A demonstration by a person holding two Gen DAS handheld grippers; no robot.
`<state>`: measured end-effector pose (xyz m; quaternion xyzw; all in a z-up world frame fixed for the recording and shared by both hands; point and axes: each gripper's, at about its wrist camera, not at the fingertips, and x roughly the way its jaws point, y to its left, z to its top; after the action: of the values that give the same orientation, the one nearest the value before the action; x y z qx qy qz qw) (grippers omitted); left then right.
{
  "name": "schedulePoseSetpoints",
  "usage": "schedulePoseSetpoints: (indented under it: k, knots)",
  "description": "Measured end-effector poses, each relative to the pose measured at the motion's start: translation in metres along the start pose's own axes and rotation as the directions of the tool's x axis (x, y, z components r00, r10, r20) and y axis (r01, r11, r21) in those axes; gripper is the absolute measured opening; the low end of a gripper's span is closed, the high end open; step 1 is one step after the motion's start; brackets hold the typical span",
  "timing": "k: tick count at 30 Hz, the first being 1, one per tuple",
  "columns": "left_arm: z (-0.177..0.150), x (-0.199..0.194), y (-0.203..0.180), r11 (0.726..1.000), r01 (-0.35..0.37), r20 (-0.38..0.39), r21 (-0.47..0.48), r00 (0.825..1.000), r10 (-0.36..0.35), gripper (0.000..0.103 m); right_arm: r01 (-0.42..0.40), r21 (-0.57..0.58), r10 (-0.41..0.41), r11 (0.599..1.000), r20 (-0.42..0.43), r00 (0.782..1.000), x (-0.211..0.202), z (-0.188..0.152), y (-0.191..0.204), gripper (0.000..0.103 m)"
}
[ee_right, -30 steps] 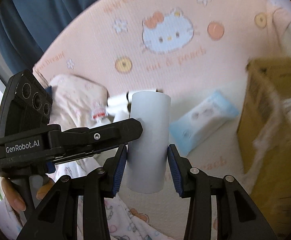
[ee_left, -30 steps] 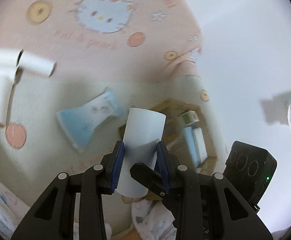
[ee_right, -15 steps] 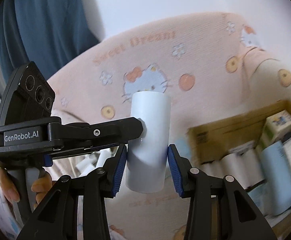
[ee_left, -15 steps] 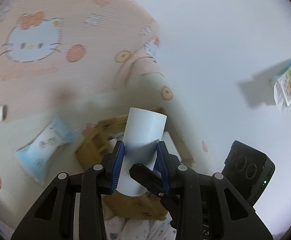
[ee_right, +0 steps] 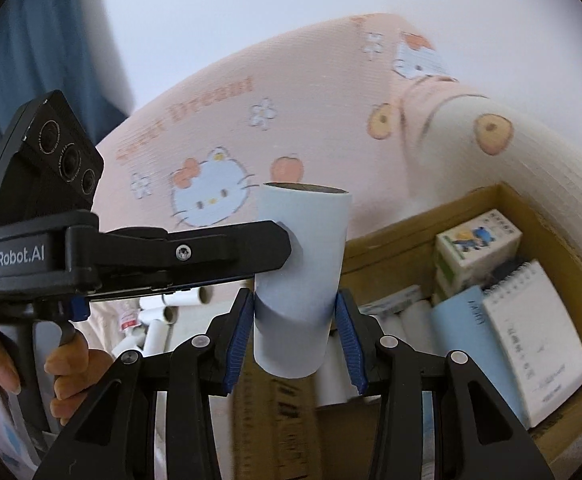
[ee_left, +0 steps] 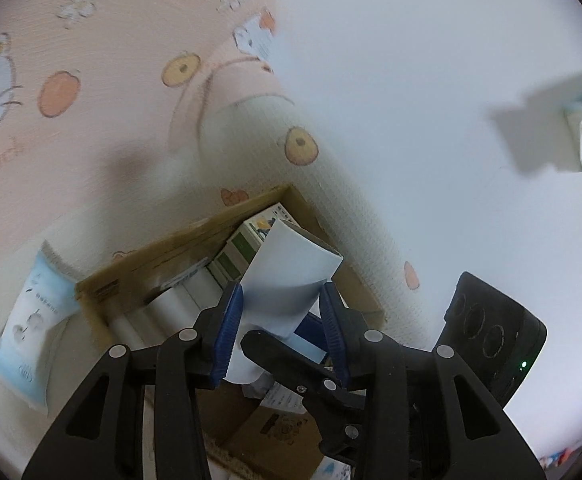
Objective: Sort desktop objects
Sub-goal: 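Lift the white tube with both tools and carry it toward the cardboard box, then lower the tube into the box beside the white rolls and open both tools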
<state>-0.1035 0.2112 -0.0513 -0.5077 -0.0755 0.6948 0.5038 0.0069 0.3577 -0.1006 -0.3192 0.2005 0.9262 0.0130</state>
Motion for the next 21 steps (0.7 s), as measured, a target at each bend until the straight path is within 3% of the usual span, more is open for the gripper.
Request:
schedulePoseSetpoints:
  k: [9,15,21]
  knots:
    - [0.006,0.058,0.024,0.996,-0.022,-0.145,-0.089,0.989,0.009,0.046,0.013,0.058,-0.004,0.998,-0.156,0.988,0.028,-0.001,-0.044,0.039]
    - [0.006,0.081,0.04,0.989,-0.064,-0.197,-0.135,0.98,0.037,0.051,0.021,0.086,0.003,0.996,-0.261,0.965,0.052,-0.005,-0.061,0.039]
    - [0.013,0.106,0.057,0.965,-0.071,-0.216,-0.251,0.976,0.016,0.047,0.06,0.103,-0.024,0.993,-0.32,0.947,0.067,-0.004,-0.071,0.039]
